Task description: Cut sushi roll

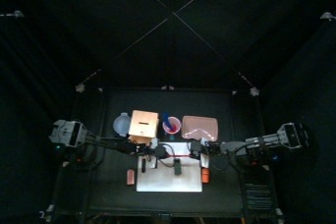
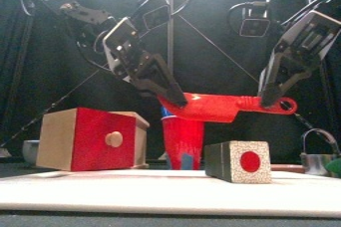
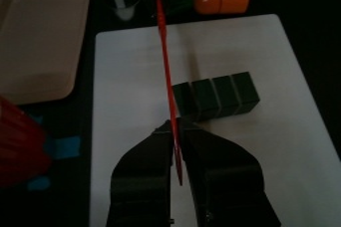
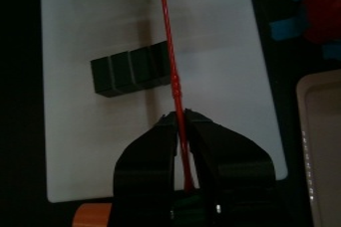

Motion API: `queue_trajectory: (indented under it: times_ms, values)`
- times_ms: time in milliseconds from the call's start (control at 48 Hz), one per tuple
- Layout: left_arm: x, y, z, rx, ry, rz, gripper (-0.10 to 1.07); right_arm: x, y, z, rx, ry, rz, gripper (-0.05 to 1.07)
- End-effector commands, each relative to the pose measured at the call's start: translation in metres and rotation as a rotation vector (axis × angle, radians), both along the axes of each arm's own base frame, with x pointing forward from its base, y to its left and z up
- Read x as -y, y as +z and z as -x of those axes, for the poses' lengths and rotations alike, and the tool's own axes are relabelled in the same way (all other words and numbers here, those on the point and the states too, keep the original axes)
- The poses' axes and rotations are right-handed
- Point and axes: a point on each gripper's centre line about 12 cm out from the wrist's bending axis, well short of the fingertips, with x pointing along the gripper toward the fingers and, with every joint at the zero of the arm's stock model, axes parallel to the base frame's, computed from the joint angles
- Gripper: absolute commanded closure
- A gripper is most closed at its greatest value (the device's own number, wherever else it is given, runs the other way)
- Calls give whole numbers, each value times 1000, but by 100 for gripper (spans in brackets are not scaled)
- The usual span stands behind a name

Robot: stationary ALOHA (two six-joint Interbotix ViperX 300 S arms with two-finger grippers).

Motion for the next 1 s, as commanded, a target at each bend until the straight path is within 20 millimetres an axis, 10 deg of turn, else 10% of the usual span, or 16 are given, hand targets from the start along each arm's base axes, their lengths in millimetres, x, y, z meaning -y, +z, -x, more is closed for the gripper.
queue_trajectory:
  times_ms: [0, 979]
  values:
    - [12, 3, -3, 41, -7, 14, 49, -1, 9, -1, 35, 1, -6, 53]
    - [21, -32, -10, 25, 27, 26, 49, -10, -17, -6, -53, 79, 61, 61]
